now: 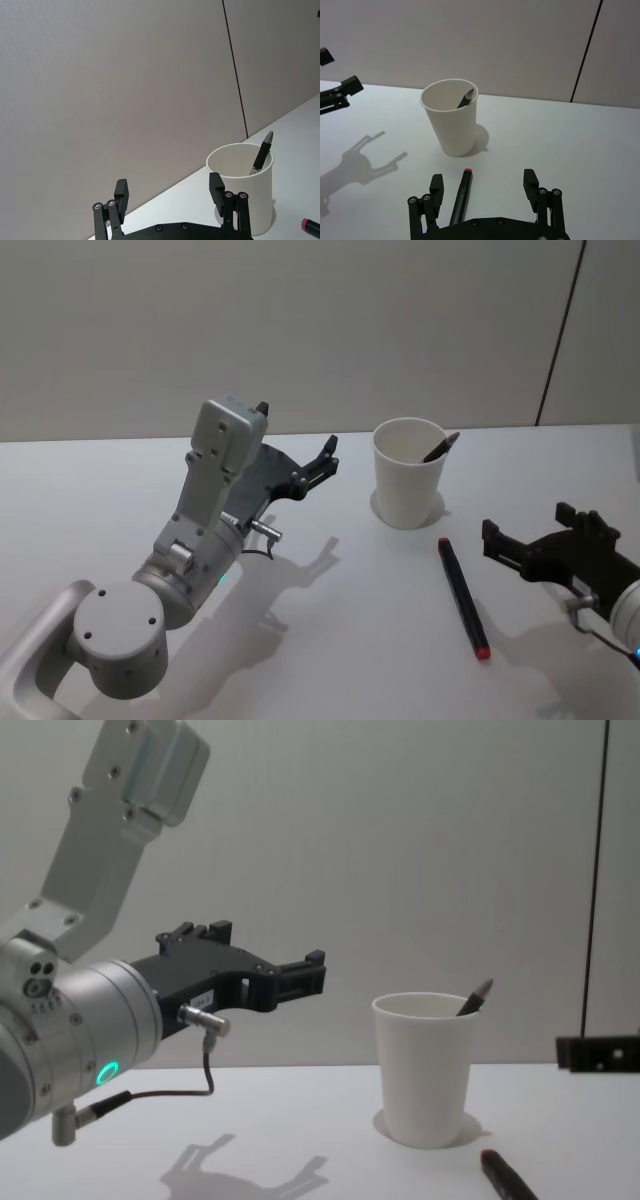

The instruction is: Place the pen into the pen holder.

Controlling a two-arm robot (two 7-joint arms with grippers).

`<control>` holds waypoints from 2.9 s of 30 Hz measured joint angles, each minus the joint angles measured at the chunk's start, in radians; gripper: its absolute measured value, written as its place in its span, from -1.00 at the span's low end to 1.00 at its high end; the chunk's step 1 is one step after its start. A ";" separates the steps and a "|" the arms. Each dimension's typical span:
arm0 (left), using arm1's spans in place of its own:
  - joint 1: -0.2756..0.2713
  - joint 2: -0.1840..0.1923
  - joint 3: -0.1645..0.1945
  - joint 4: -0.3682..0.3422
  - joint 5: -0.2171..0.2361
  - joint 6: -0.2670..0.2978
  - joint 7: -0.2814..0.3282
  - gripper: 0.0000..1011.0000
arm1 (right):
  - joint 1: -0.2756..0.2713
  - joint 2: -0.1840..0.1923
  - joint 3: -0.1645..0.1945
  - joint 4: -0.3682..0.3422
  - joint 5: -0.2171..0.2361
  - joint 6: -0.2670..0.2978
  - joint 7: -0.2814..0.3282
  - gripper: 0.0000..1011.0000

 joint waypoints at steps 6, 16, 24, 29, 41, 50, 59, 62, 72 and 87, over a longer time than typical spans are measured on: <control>0.000 0.000 0.000 0.000 0.000 0.000 0.000 0.98 | 0.017 -0.018 -0.016 0.006 -0.026 0.065 -0.002 0.98; 0.000 0.000 0.000 0.000 0.000 0.000 0.000 0.98 | 0.039 -0.047 -0.035 0.027 -0.070 0.127 -0.007 0.98; 0.000 0.000 0.000 0.000 0.000 0.000 0.000 0.98 | 0.052 -0.068 -0.052 0.055 -0.110 0.147 -0.003 0.98; 0.000 0.000 0.000 0.000 0.000 0.000 0.000 0.98 | 0.061 -0.081 -0.063 0.078 -0.138 0.153 0.008 0.98; 0.000 0.000 0.000 0.000 0.000 0.000 0.000 0.98 | 0.074 -0.108 -0.081 0.122 -0.191 0.161 0.024 0.98; 0.000 0.000 0.000 0.000 0.000 0.000 0.000 0.98 | 0.085 -0.129 -0.094 0.149 -0.229 0.161 0.037 0.98; 0.000 0.000 0.000 0.000 0.000 0.000 0.000 0.98 | 0.095 -0.152 -0.107 0.177 -0.267 0.160 0.043 0.98; 0.000 0.000 0.000 0.000 0.000 0.000 0.000 0.98 | 0.098 -0.160 -0.110 0.187 -0.279 0.160 0.043 0.98; 0.000 0.000 0.000 0.000 0.000 0.000 0.000 0.98 | 0.111 -0.186 -0.121 0.223 -0.316 0.154 0.049 0.98; 0.000 0.000 0.000 0.000 0.000 0.000 0.000 0.98 | 0.136 -0.221 -0.128 0.275 -0.359 0.140 0.060 0.98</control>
